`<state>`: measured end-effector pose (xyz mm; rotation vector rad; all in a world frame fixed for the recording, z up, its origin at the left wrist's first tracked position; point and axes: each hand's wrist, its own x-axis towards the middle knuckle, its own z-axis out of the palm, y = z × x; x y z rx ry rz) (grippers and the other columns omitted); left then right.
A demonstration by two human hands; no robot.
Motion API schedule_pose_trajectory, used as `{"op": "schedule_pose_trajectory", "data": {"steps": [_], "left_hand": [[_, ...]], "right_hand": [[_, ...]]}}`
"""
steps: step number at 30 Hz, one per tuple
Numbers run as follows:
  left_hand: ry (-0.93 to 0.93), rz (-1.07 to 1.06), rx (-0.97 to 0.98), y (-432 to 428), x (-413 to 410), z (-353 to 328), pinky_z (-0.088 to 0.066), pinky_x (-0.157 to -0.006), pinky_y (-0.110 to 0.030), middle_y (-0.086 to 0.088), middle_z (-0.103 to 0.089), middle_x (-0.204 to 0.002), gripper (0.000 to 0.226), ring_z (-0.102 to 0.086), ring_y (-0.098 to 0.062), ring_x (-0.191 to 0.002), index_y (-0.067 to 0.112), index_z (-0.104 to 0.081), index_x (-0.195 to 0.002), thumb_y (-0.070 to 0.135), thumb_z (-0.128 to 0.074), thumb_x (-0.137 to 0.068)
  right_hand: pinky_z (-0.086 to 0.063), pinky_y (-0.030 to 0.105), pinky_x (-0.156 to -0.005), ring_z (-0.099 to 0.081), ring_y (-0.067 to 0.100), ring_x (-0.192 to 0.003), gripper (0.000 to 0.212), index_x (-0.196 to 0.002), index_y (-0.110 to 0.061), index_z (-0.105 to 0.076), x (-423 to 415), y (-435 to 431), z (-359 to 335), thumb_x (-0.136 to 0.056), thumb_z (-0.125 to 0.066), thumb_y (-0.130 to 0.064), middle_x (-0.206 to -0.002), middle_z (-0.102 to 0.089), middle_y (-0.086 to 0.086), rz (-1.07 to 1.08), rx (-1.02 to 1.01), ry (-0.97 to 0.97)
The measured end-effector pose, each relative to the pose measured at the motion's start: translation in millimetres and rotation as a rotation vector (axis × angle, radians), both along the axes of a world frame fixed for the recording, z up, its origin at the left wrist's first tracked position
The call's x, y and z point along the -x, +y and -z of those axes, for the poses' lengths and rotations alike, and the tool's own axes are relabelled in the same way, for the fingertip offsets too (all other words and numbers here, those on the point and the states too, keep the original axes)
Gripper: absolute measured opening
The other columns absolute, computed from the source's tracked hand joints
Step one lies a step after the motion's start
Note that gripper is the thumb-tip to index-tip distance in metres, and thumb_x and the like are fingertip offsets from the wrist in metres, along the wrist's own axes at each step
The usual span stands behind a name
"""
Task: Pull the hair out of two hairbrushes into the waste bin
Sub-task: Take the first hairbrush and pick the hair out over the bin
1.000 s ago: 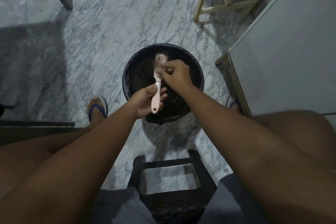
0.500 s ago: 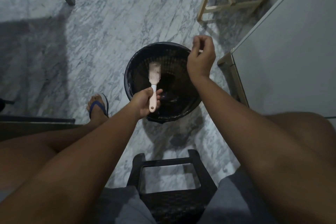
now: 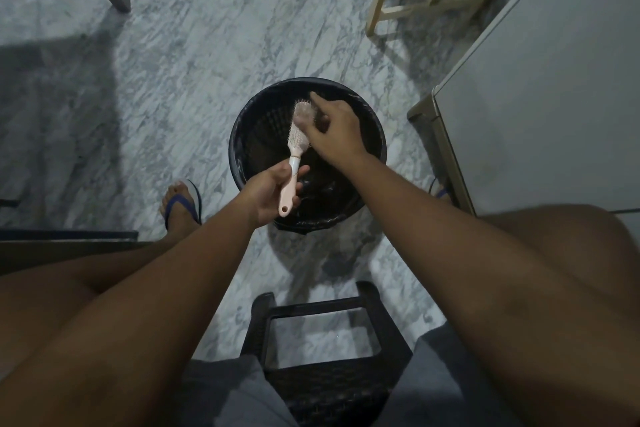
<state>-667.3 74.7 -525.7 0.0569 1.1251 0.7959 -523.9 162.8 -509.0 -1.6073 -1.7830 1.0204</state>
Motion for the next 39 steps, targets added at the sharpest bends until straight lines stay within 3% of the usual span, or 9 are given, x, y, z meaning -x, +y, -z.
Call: {"op": "schedule_pose_trajectory", "data": {"steps": [7,18,20,24,27,30,33,36,39], "left_hand": [[-0.041,0.044,-0.058,-2.2,-7.1,-0.4,-0.047,-0.054,-0.028,-0.002,-0.065,-0.114,0.039,-0.053,-0.014,-0.073,0.021,-0.049,-0.139,0.012,-0.034,-0.104],[-0.041,-0.143,0.020,2.4,-2.3,-2.0,-0.045,-0.047,-0.023,-0.004,-0.065,-0.104,0.040,-0.052,-0.012,-0.064,0.011,-0.043,-0.144,0.014,-0.031,-0.105],[-0.037,-0.137,0.013,0.9,-0.8,-5.3,-0.044,-0.047,-0.022,-0.004,-0.066,-0.106,0.039,-0.053,-0.012,-0.063,0.013,-0.045,-0.142,0.014,-0.032,-0.105],[-0.047,-0.107,0.002,-1.3,0.1,-8.4,-0.042,-0.045,-0.021,-0.004,-0.067,-0.107,0.039,-0.054,-0.012,-0.063,0.015,-0.046,-0.141,0.013,-0.032,-0.105],[-0.045,-0.088,-0.011,-0.8,0.5,-9.6,-0.043,-0.045,-0.022,-0.004,-0.067,-0.109,0.039,-0.054,-0.012,-0.065,0.016,-0.046,-0.142,0.013,-0.033,-0.105],[-0.051,-0.064,-0.026,0.1,1.5,-9.0,-0.045,-0.046,-0.022,-0.004,-0.067,-0.109,0.040,-0.054,-0.012,-0.065,0.017,-0.047,-0.142,0.015,-0.035,-0.104],[-0.053,-0.016,-0.047,1.7,-1.3,-10.5,-0.043,-0.047,-0.022,-0.002,-0.066,-0.107,0.041,-0.052,-0.012,-0.067,0.019,-0.048,-0.142,0.015,-0.034,-0.104],[-0.080,0.006,-0.062,3.4,-5.2,-12.8,-0.044,-0.049,-0.022,-0.002,-0.066,-0.107,0.041,-0.053,-0.012,-0.068,0.019,-0.049,-0.142,0.015,-0.034,-0.104],[-0.096,0.007,-0.061,4.1,-4.4,-9.6,-0.046,-0.049,-0.024,-0.003,-0.066,-0.109,0.040,-0.053,-0.012,-0.068,0.018,-0.047,-0.142,0.016,-0.035,-0.104]], "right_hand": [[-0.054,0.025,-0.087,-0.070,0.015,-0.090,0.016,-0.099,-0.012,-0.079,2.7,16.8,-1.7,-0.086,-0.073,-0.019,-0.095,-0.076,0.005,0.082,-0.068,-0.033],[-0.053,0.023,-0.070,-0.065,0.015,-0.081,0.013,-0.090,-0.009,-0.069,-17.5,40.9,-43.0,-0.093,-0.063,-0.021,-0.088,-0.069,0.005,0.494,-0.385,0.239],[-0.054,0.028,-0.076,-0.066,0.019,-0.085,0.013,-0.093,-0.008,-0.068,-22.7,38.8,-36.1,-0.094,-0.059,-0.018,-0.091,-0.070,0.006,0.483,-0.276,0.175],[-0.046,0.031,-0.097,-0.060,0.032,-0.118,0.033,-0.122,-0.001,-0.063,-31.8,15.6,-14.1,-0.091,-0.055,-0.008,-0.124,-0.065,0.017,0.109,0.359,-0.260],[-0.041,0.030,-0.103,-0.056,0.030,-0.125,0.046,-0.137,-0.005,-0.053,-25.1,1.7,-10.6,-0.096,-0.056,-0.024,-0.135,-0.059,0.015,0.129,0.322,-0.151],[-0.046,0.021,-0.091,-0.065,0.015,-0.104,0.050,-0.133,-0.018,-0.060,-12.4,-2.6,-12.8,-0.090,-0.067,-0.042,-0.117,-0.067,0.005,0.136,0.176,0.059],[-0.052,0.017,-0.088,-0.067,0.011,-0.091,0.046,-0.120,-0.017,-0.070,-5.6,-4.4,-11.2,-0.080,-0.080,-0.035,-0.101,-0.072,0.004,0.023,0.147,0.081],[-0.051,0.009,-0.079,-0.069,0.008,-0.083,0.023,-0.102,-0.010,-0.078,-6.1,1.2,-8.6,-0.082,-0.079,-0.023,-0.092,-0.077,0.005,0.058,0.073,0.066],[-0.054,0.021,-0.075,-0.066,0.009,-0.070,0.011,-0.088,-0.010,-0.078,-9.0,7.9,-9.4,-0.086,-0.073,-0.020,-0.076,-0.075,0.001,0.099,0.009,0.047]]}}
